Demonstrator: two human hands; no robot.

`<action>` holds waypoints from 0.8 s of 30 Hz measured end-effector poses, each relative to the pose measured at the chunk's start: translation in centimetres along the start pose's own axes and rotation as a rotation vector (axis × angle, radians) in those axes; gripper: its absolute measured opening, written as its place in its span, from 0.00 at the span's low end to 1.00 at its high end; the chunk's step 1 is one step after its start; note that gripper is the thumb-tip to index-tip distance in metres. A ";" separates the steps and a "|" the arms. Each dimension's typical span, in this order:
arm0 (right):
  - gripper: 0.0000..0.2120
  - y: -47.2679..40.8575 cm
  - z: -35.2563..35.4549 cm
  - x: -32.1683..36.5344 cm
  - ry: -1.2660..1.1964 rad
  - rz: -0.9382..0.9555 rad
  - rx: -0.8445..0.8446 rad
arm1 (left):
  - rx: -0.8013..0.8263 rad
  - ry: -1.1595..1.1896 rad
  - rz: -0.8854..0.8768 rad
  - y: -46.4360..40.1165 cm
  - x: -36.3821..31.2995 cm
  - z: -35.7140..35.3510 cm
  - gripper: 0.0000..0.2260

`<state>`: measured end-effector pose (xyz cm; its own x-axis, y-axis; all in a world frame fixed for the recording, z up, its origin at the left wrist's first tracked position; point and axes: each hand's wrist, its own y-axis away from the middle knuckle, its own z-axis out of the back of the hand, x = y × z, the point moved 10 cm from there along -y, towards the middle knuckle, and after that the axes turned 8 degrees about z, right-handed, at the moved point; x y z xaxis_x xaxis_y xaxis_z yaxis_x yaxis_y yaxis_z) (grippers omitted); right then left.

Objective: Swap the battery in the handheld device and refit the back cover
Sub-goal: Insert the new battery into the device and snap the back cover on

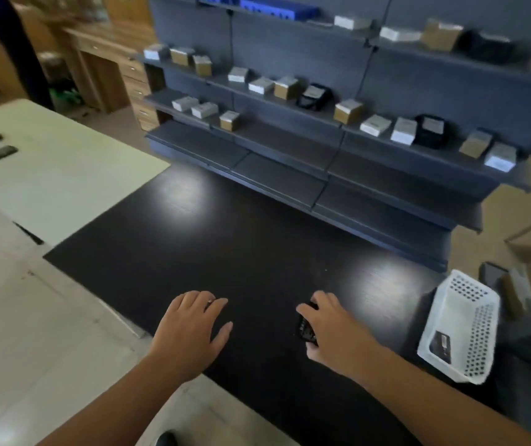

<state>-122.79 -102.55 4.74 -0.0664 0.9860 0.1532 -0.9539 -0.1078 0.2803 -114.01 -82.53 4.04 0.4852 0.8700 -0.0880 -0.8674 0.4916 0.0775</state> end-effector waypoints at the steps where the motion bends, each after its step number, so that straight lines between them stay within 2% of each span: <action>1: 0.30 -1.7 1.0 2.2 0.023 0.030 0.008 | -0.009 0.018 0.026 0.3 2.2 0.5 0.24; 6: 0.25 -10.1 4.4 13.4 0.081 0.170 -0.028 | -0.047 0.069 0.122 1.0 14.9 2.0 0.25; 13: 0.27 -22.2 6.8 28.2 0.119 0.271 -0.025 | -0.120 0.095 0.197 1.1 34.4 6.2 0.24; 24: 0.26 -43.4 8.8 46.0 0.098 0.394 0.006 | -0.094 0.094 0.364 -3.4 60.0 7.6 0.24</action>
<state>-81.91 -53.65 7.99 -0.4544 0.8765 0.1593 -0.8480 -0.4803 0.2240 -81.10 -31.70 6.01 0.1356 0.9773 -0.1625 -0.9894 0.1422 0.0292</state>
